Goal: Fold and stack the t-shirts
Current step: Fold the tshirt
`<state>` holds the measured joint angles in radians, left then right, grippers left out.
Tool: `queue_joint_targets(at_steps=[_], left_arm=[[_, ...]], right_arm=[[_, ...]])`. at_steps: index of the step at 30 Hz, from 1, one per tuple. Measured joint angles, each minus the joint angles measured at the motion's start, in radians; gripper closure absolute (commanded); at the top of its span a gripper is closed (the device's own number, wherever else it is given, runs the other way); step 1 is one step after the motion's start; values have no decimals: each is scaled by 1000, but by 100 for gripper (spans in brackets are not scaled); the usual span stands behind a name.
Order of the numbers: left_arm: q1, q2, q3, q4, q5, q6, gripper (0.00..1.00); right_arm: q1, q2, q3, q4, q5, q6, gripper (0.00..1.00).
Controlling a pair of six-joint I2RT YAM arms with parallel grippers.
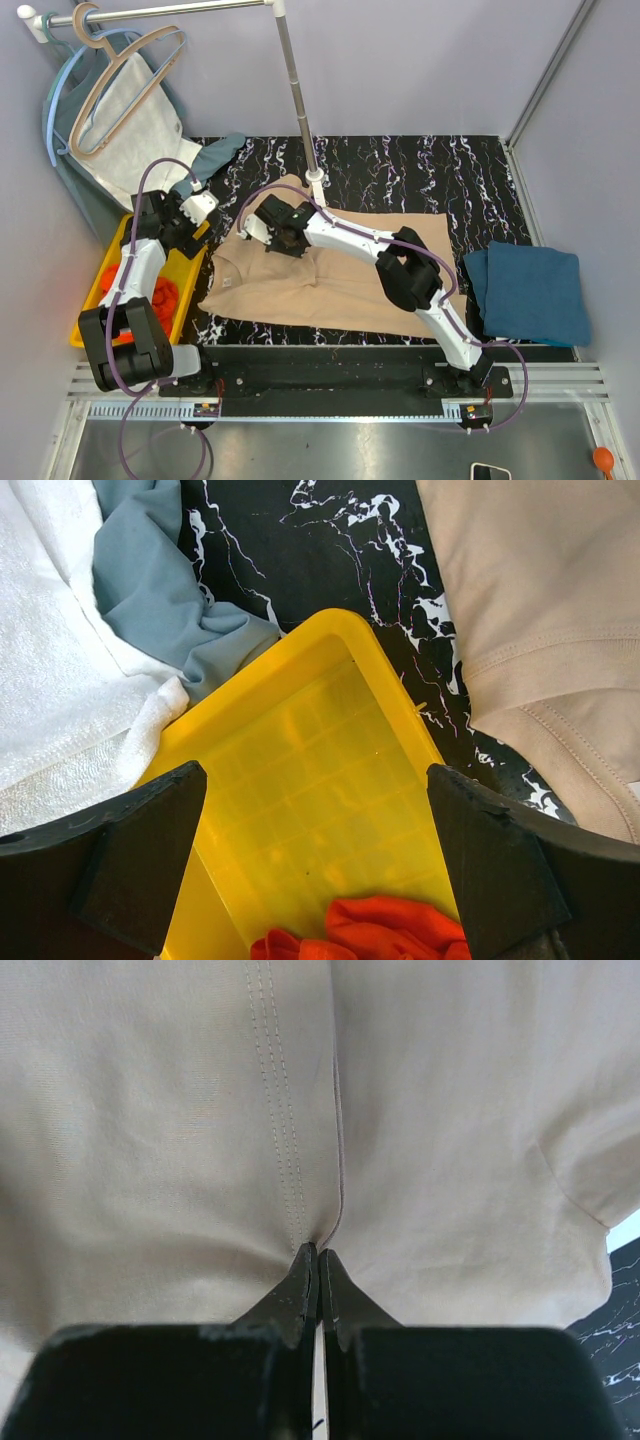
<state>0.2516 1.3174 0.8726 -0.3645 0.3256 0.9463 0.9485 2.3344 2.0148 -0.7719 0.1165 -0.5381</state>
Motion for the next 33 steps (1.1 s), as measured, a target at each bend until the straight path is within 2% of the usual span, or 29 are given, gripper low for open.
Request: queue_joint_targets(at_steps=[15, 18, 19, 23, 27, 33], left_arm=[[-4, 0, -8, 1, -8, 13, 1], [-5, 0, -13, 0, -8, 15, 1], [-6, 0, -14, 0, -8, 15, 1], [-9, 0, -16, 1, -8, 16, 1], [-11, 0, -16, 1, -12, 18, 1], [-11, 2, -18, 19, -21, 18, 1]], right_arm=[[0, -37, -101, 51, 40, -14, 100], [0, -41, -113, 61, 56, -16, 79], [0, -41, -113, 63, 60, -16, 66], [0, -41, -111, 72, 82, -21, 50], [0, -41, -84, 69, 84, -21, 47], [0, -27, 34, 73, 73, -8, 48]])
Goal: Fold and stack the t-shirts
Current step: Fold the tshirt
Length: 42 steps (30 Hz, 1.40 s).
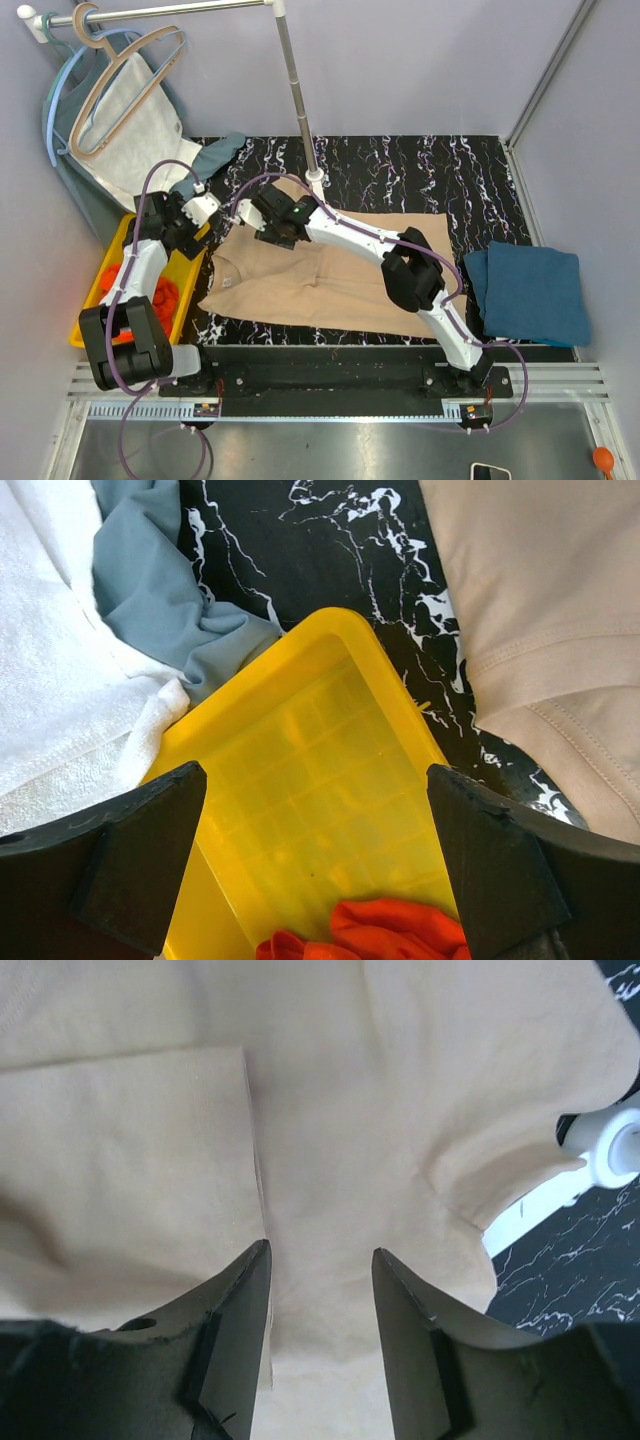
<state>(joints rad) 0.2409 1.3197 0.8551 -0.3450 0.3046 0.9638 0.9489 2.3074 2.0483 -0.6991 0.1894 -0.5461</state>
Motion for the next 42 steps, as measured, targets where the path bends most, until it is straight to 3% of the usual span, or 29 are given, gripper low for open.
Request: queue_joint_targets(at_steps=[14, 42], left_arm=[[9, 73, 8, 93, -3, -92, 1], [74, 145, 48, 192, -32, -134, 1]], right_arm=[[0, 140, 151, 2, -103, 42, 60], [0, 211, 216, -2, -174, 83, 56]])
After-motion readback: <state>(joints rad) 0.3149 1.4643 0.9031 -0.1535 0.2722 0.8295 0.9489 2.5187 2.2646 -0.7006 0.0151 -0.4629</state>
